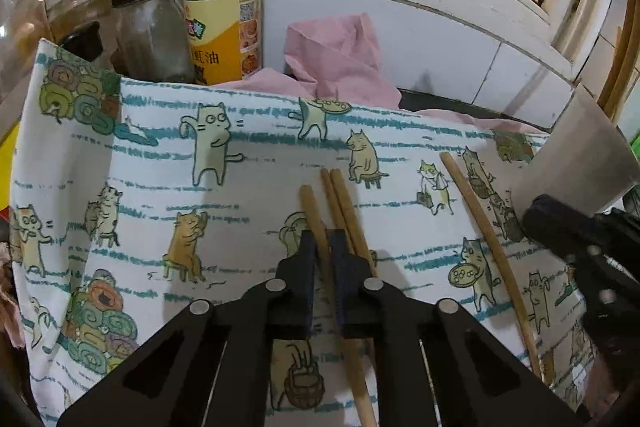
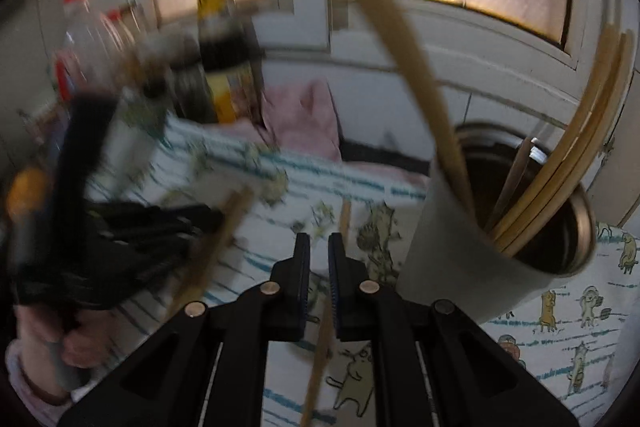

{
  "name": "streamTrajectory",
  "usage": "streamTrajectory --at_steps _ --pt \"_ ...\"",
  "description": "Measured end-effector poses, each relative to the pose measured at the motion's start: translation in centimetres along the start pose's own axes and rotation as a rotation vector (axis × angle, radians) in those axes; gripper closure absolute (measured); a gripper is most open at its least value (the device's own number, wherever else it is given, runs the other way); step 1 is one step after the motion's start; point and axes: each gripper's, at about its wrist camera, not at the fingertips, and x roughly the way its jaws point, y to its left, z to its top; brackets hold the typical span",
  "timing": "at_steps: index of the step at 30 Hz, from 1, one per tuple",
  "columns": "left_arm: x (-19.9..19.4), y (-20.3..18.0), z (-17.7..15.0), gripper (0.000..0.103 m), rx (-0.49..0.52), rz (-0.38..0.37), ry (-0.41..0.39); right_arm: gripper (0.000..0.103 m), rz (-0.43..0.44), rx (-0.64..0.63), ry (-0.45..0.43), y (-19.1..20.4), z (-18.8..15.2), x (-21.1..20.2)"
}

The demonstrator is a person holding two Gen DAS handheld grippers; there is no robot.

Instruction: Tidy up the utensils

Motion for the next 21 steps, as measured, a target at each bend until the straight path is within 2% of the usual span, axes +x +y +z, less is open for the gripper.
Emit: streamTrajectory --at_steps 4,8,10,13,15,17,19,21 --pt "0.5 -1.4 0.0 0.093 0.042 0.045 -0.001 0.094 -0.041 -0.016 0.082 0.4 -0.9 2.2" --pt "0.9 -0.2 0.4 0.093 -0.045 -0.035 0.018 0.094 -0.096 -0.018 0.126 0.5 -1.5 3.7" --pt "0.9 -0.3 0.4 0.093 -0.043 -0.031 0.016 0.095 -0.089 0.004 0.138 0.1 -1.6 3.9" --pt "0.9 -1.4 0.1 0.094 0.010 0.019 -0.001 0.094 -0.064 0.041 0.168 -0.3 -1.6 4.5" --pt "0.7 -1.6 0.0 0.095 0.020 -0.006 -0.008 0.094 -0.062 0.048 0.168 -0.4 -1.6 4.6" --pt "-0.2 -1.8 0.0 0.095 0.026 -0.039 -0.048 0.095 -0.057 0.037 0.176 -0.4 -1.6 4.7" --pt "-0.9 -1.2 0.1 0.095 0.009 -0.042 -0.079 0.096 -0.051 0.008 0.209 -0.4 -1.6 4.5" --pt "-0.7 -0.1 0.3 0.095 -0.025 -0.032 -0.061 0.096 -0.017 -0.008 0.250 -0.5 -1.6 4.3"
